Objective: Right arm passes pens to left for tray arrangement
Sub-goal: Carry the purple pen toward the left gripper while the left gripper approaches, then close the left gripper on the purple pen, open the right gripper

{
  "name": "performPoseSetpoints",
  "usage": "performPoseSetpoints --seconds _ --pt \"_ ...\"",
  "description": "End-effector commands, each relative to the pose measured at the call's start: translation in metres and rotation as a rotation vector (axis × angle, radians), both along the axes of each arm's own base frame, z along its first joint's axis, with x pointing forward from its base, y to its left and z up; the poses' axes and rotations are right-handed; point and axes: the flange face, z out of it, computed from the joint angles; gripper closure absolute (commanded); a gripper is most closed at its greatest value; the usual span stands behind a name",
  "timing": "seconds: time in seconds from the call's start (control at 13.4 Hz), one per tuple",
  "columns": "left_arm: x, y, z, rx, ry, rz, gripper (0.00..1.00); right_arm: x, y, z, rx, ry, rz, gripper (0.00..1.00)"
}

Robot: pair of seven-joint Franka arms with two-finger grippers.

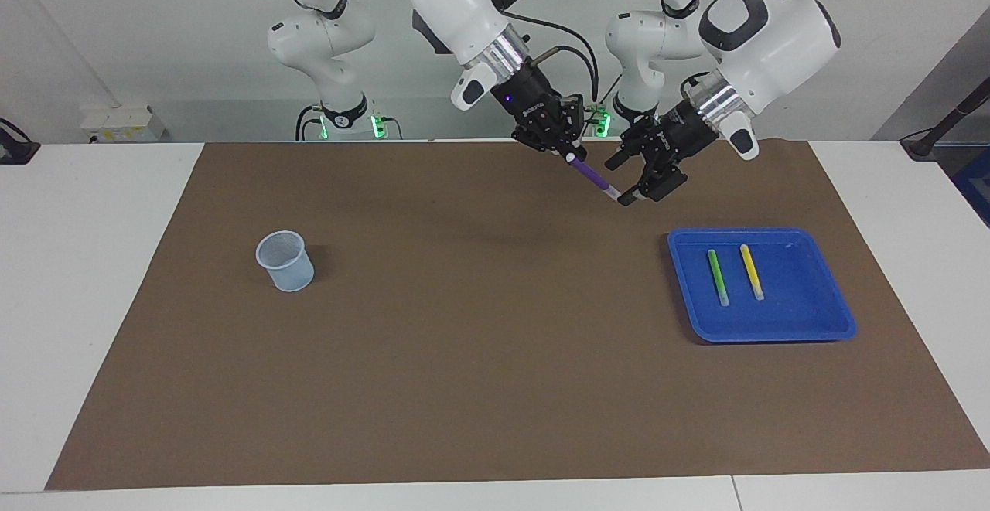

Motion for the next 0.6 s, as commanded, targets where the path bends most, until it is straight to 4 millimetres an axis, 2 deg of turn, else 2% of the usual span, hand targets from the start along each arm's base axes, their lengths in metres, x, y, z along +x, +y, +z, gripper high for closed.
performPoseSetpoints --seconds 0.0,0.15,0.37,0.45,0.52 --pt "-0.0107 -0.0161 0.0032 -0.016 -0.015 0.049 0.15 0.0011 -0.0019 0.0003 0.025 0.007 -0.019 1.0" --pt "-0.0115 -0.023 0.0027 -0.017 -0.018 0.061 0.16 0.0006 -0.0012 0.0003 0.025 0.007 -0.017 1.0" --pt "-0.012 -0.023 0.001 -0.014 -0.016 0.059 0.33 0.0018 -0.0026 0.0003 0.025 0.007 -0.021 1.0" --pt "-0.0118 -0.0229 0.0011 -0.014 -0.017 0.06 0.41 0.0012 -0.0019 0.0003 0.025 0.007 -0.019 1.0" --pt "-0.0121 -0.0228 0.0019 -0.015 -0.016 0.062 0.45 0.0018 -0.0026 0.0003 0.025 0.007 -0.021 1.0"
